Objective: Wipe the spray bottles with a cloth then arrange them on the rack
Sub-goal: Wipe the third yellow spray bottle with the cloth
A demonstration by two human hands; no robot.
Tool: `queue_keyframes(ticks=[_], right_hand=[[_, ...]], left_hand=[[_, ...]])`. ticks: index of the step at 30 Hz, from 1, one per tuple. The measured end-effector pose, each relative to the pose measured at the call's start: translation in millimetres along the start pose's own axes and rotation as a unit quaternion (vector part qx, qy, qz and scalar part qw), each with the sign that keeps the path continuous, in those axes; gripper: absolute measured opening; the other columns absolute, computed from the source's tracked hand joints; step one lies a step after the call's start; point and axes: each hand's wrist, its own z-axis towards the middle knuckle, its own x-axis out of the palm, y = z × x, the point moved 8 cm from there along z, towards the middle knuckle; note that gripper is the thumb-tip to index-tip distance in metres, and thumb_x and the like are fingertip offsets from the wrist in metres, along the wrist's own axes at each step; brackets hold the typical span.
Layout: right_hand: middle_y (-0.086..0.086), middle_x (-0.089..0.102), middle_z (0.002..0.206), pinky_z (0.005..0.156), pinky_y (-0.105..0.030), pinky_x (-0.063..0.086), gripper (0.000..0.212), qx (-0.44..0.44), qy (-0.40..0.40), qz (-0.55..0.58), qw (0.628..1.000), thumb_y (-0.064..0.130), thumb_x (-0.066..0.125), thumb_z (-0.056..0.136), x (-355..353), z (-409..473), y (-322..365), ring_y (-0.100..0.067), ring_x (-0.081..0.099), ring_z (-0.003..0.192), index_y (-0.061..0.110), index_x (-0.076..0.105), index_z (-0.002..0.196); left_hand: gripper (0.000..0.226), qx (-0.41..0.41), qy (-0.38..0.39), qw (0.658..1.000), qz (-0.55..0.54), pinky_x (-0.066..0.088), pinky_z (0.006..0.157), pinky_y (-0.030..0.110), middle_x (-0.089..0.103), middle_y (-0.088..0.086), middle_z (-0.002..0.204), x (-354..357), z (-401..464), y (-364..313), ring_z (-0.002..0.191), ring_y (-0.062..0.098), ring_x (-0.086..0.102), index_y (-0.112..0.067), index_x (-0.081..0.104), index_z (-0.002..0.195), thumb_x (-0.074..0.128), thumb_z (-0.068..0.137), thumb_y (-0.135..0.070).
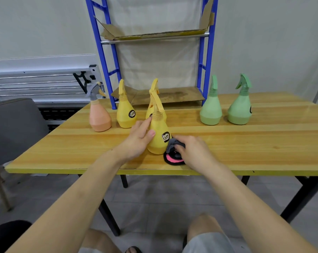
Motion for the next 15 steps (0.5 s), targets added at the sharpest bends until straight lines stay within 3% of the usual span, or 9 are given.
queue_keyframes(ticks=[3,6,10,15], right_hand=[[0.001,0.073,0.092,0.07,-0.04,0.052,0.013,-0.01,-0.011,-0.017,1.0,0.022,0.059,0.097,-3,-1,0,-0.03,0.063,0.088,0.028,0.068,0.104],[0.001,0.073,0.09,0.07,-0.042,0.053,0.013,-0.011,-0.011,-0.027,1.0,0.024,0.06,0.097,-6,-4,-3,-0.031,0.064,0.087,0.029,0.068,0.104],[-0.002,0.076,0.1,0.077,-0.042,0.055,0.021,0.002,-0.019,-0.035,0.999,0.027,0.062,0.098,-15,-7,-15,-0.032,0.066,0.096,0.029,0.07,0.118],[0.0,0.074,0.094,0.072,-0.041,0.055,0.016,0.036,-0.033,-0.047,0.998,0.029,0.062,0.097,-38,-6,-44,-0.031,0.066,0.091,0.031,0.069,0.111]], left_hand=[[0.068,-0.012,0.006,1.0,-0.01,0.018,0.125,0.044,0.032,0.0,0.156,4,0,4,0.148,0.018,0.022,-0.035,0.014,0.163,0.042,0.104,-0.056],[0.098,-0.002,-0.016,1.0,0.022,0.033,0.12,0.05,0.04,-0.007,0.157,6,2,1,0.145,0.016,0.034,-0.036,0.02,0.16,0.056,0.081,-0.081],[0.103,-0.019,-0.043,0.999,-0.002,0.042,0.115,0.044,0.048,-0.004,0.152,15,9,-11,0.137,0.015,0.046,-0.029,0.024,0.156,0.08,0.076,-0.062],[0.094,-0.005,-0.037,0.999,0.039,0.037,0.117,0.042,0.043,0.001,0.156,38,35,-42,0.143,0.02,0.04,-0.025,0.021,0.159,0.076,0.087,-0.051]])
